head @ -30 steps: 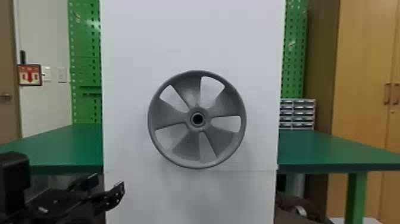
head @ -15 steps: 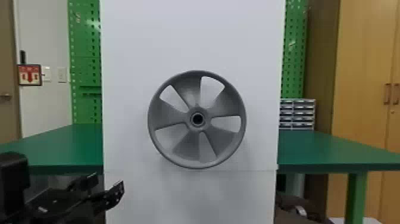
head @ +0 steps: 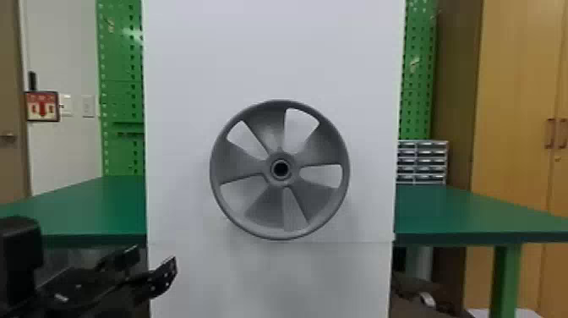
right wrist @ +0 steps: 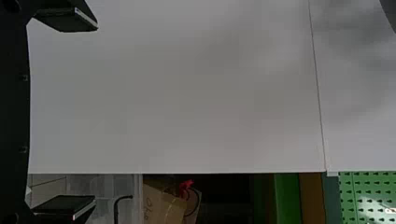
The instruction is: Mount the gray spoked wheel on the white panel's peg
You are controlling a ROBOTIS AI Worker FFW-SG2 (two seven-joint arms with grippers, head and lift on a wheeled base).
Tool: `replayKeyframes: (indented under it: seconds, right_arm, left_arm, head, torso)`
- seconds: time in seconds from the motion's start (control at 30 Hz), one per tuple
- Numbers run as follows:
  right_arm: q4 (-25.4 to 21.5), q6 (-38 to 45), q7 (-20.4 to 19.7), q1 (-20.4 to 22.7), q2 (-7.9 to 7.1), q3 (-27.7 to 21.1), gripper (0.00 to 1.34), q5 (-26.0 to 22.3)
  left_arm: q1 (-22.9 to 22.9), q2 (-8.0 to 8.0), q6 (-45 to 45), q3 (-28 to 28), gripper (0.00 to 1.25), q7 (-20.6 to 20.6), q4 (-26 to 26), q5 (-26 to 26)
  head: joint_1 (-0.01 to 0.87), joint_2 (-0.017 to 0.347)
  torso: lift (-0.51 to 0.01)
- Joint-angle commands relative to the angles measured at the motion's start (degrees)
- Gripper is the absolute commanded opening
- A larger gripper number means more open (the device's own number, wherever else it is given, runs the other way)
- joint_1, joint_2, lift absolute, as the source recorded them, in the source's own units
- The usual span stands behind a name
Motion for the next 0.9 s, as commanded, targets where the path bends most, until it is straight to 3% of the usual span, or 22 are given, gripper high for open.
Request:
replayKeyframes:
  seconds: [0.0,0.87]
  right_arm:
    - [0.21,0.04,0.0,0.01,0.0,0.15,1.34,-0.05]
    - [0.74,0.75,0.09,0.01,-0.09,0.68,1.34,-0.05]
  left_arm:
    - [0.06,0.0,0.0,0.01,0.77,0.0,0.0,-0.01]
    - [0.32,0.26,0.09,0.1,0.77,0.0,0.09,-0.09]
  head:
    - [0.1,-0.008]
    - [0.1,-0.008]
  torso:
    - [-0.48]
    - [-0.48]
